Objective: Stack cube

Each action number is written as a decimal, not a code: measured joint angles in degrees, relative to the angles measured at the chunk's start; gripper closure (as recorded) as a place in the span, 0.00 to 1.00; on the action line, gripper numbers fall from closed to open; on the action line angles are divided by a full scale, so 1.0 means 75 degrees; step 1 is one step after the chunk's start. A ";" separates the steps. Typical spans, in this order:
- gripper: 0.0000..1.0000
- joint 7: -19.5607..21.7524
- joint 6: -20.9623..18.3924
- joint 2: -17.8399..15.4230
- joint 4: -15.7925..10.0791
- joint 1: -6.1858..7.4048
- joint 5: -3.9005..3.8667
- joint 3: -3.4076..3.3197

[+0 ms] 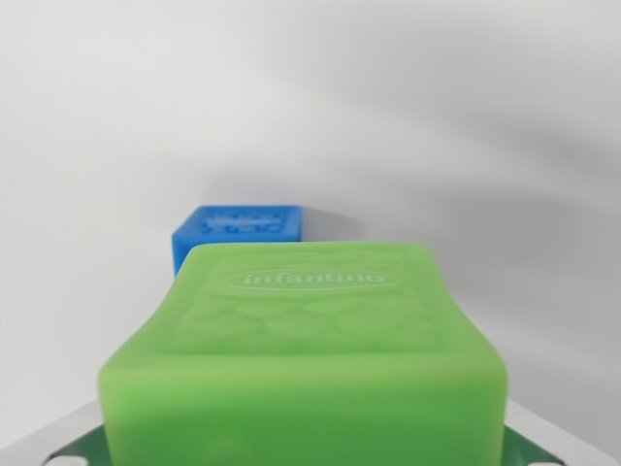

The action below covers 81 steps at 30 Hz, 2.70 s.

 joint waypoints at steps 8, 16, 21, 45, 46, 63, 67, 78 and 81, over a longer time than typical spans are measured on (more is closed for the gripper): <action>1.00 0.0204 0.0068 -0.0178 -0.0249 0.0135 -0.0005 0.0053; 1.00 0.0410 0.0139 -0.0354 -0.0489 0.0261 -0.0007 0.0120; 1.00 0.0501 0.0225 -0.0401 -0.0597 0.0326 -0.0008 0.0158; 1.00 0.0544 0.1578 0.0988 -0.0599 0.0328 -0.0063 0.0147; 1.00 0.0545 0.1624 0.1030 -0.0594 0.0328 -0.0065 0.0146; 1.00 0.0557 0.1982 0.1442 -0.0542 0.0332 -0.0080 0.0137; 0.00 0.0557 0.1988 0.1447 -0.0540 0.0333 -0.0080 0.0136; 0.00 0.0557 0.1989 0.1447 -0.0537 0.0333 -0.0081 0.0135; 0.00 0.0558 0.1989 0.1447 -0.0537 0.0333 -0.0081 0.0135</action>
